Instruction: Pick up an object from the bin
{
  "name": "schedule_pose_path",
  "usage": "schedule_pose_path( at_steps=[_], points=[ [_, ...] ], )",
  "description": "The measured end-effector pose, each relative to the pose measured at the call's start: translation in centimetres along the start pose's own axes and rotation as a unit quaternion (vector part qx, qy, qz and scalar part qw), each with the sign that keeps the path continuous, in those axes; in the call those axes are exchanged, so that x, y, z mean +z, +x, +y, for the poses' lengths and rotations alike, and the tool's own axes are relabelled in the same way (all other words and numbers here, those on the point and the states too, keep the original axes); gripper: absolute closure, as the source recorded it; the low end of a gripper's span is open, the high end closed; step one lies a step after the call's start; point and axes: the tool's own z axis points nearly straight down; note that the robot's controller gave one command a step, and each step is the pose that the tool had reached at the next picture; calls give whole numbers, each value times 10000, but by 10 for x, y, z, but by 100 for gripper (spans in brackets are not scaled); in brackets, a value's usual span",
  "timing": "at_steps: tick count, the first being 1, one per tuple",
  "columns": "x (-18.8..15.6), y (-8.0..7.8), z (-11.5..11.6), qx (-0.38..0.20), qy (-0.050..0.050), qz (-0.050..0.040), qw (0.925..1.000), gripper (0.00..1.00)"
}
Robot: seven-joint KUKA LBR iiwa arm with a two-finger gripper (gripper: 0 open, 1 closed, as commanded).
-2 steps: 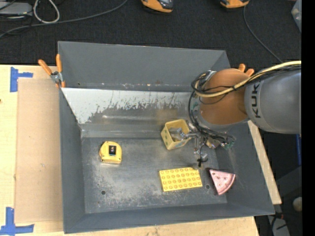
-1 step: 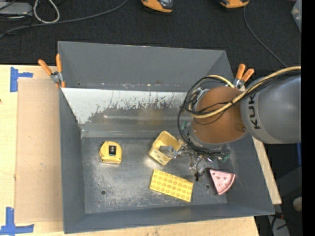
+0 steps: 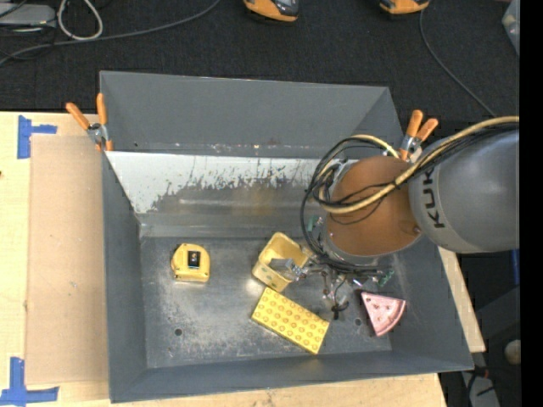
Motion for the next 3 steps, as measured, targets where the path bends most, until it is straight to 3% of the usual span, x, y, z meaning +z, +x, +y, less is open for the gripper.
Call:
schedule_pose_path(
  at_steps=[1,2,3],
  points=[
    [1,-38,-1,230,-9,-1,9997,0],
    [0,-33,47,101,4,-12,9999,0],
    [-18,-58,51,304,-1,-16,9995,0]
  ],
)
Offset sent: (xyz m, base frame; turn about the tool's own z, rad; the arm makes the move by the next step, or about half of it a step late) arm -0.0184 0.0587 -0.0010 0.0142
